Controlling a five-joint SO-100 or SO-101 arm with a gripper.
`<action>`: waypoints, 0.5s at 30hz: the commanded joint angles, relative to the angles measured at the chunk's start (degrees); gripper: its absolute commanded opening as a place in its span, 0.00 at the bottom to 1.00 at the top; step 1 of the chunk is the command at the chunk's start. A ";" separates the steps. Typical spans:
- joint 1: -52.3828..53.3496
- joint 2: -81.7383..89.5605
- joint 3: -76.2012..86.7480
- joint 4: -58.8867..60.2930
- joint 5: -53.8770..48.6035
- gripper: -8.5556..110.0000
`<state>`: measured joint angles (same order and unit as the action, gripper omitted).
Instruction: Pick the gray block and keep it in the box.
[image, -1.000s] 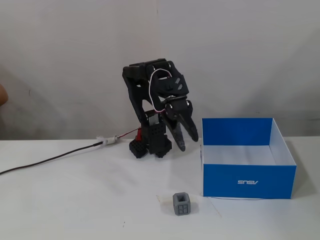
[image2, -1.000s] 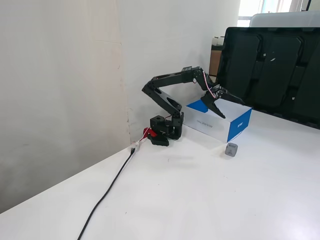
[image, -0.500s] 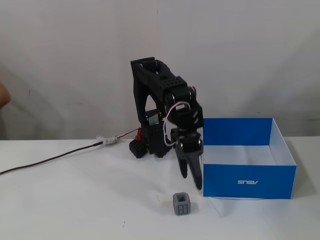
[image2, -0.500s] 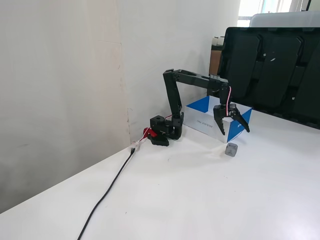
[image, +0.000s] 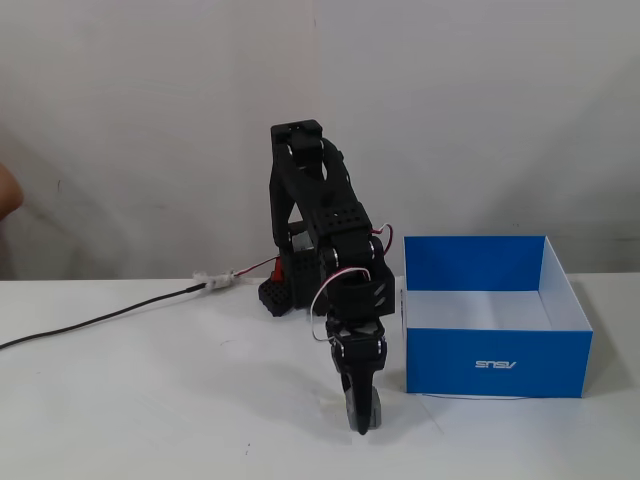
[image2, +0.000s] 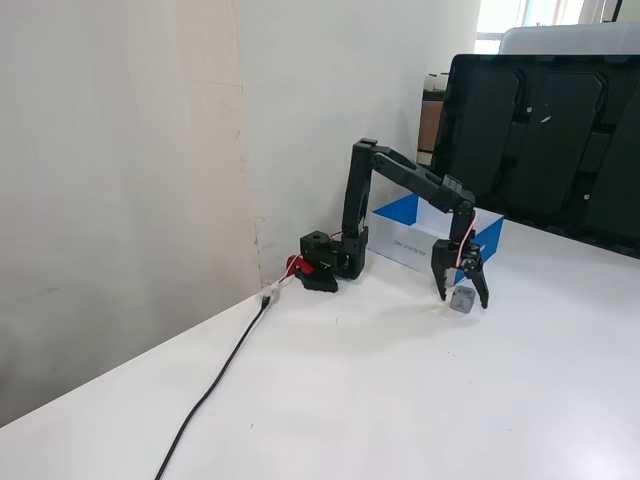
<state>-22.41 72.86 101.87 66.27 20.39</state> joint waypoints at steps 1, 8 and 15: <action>-0.18 0.35 -4.66 -0.70 -0.44 0.07; 2.37 0.26 -8.88 2.46 -0.44 0.07; 4.39 12.04 -11.69 10.55 -0.44 0.07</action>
<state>-18.37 76.38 95.36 75.94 20.57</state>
